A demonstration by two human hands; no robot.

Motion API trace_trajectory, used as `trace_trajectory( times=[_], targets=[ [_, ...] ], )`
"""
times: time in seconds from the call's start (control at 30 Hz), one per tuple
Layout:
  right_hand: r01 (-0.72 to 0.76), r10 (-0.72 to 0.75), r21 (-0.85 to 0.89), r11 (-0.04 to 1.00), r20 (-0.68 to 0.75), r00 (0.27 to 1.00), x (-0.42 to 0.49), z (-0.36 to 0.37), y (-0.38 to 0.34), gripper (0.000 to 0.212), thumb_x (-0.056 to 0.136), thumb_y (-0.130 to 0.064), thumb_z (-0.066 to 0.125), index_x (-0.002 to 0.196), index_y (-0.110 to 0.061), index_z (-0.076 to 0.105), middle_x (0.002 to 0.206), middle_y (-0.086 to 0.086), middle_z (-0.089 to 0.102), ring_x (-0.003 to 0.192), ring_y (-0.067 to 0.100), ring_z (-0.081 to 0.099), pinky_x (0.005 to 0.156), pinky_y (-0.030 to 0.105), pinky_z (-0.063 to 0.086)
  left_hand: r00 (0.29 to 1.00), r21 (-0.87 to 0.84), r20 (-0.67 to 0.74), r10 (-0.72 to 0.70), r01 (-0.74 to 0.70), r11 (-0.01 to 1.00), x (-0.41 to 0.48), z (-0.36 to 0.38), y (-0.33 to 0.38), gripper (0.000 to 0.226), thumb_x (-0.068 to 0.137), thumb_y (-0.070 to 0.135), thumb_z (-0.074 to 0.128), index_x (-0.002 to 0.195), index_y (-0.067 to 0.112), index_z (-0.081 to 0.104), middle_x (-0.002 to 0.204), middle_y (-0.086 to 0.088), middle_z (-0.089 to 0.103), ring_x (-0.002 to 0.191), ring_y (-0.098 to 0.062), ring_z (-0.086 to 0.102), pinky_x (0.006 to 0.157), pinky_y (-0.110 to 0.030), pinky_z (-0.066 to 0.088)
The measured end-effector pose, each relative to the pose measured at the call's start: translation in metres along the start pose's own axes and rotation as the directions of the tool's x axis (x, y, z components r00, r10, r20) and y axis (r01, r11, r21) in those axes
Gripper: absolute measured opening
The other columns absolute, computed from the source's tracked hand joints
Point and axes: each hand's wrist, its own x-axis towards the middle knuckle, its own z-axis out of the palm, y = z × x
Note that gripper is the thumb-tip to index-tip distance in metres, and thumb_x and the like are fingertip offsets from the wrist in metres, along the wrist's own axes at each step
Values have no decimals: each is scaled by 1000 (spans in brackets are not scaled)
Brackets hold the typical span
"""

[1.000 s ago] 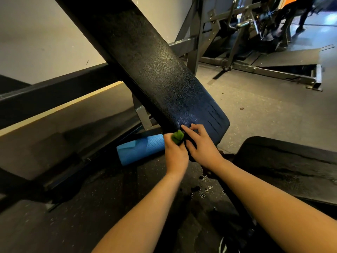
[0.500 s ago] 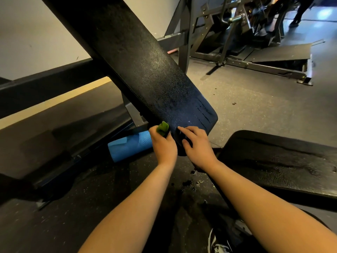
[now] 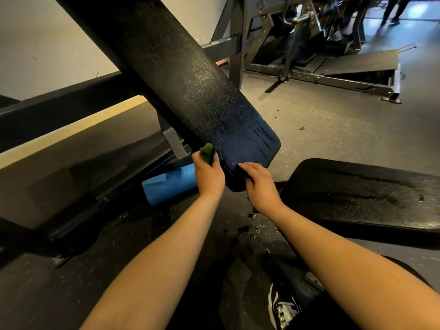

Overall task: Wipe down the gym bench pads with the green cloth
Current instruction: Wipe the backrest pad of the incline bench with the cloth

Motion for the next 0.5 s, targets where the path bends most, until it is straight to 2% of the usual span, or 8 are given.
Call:
trace_trajectory(
  times=[0.13, 0.23, 0.33, 0.43, 0.5],
  targets=[
    [-21, 21, 26, 999, 19, 1000, -5, -1, 2, 56, 90, 7, 53, 140, -17, 56, 143, 4, 52, 134, 23, 42, 114, 30, 27, 995, 74, 99, -31, 23, 997, -27, 12, -16, 25, 98, 13, 59, 118, 12, 43, 119, -8, 54, 106, -20, 55, 84, -23, 41],
    [-25, 25, 16, 1000, 21, 999, -14, -3, 5, 55, 89, 7, 55, 138, -17, 58, 140, 3, 54, 132, 20, 45, 112, 27, 29, 979, 81, 177, -105, 92, 993, -58, 11, -26, 24, 101, 16, 56, 121, 13, 44, 113, -1, 54, 102, -13, 53, 81, -21, 42],
    [-54, 54, 66, 996, -7, 999, -21, -6, 5, 41, 91, 0, 59, 129, -16, 64, 128, 1, 60, 120, 13, 53, 108, 23, 37, 949, 149, 277, -149, 111, 983, -70, 7, -32, 19, 100, 22, 58, 117, 21, 49, 106, 4, 57, 99, -14, 57, 79, -25, 43],
    [-177, 181, 221, 959, 1, 983, -25, -10, -7, 24, 97, -16, 60, 119, -20, 68, 112, 0, 61, 100, 4, 58, 90, 15, 47, 947, 195, 307, -98, 38, 980, -77, -9, -29, 13, 98, 27, 60, 108, 28, 51, 101, 8, 60, 92, -10, 59, 68, -18, 42],
    [-250, 240, 400, 882, 76, 968, -26, -13, -21, 20, 99, -24, 58, 118, -23, 65, 108, 3, 61, 98, 9, 61, 79, 13, 48, 962, 171, 270, 32, -80, 982, -77, -17, -21, 17, 96, 21, 63, 105, 27, 51, 105, 9, 56, 91, 0, 55, 69, -12, 41]
  ],
)
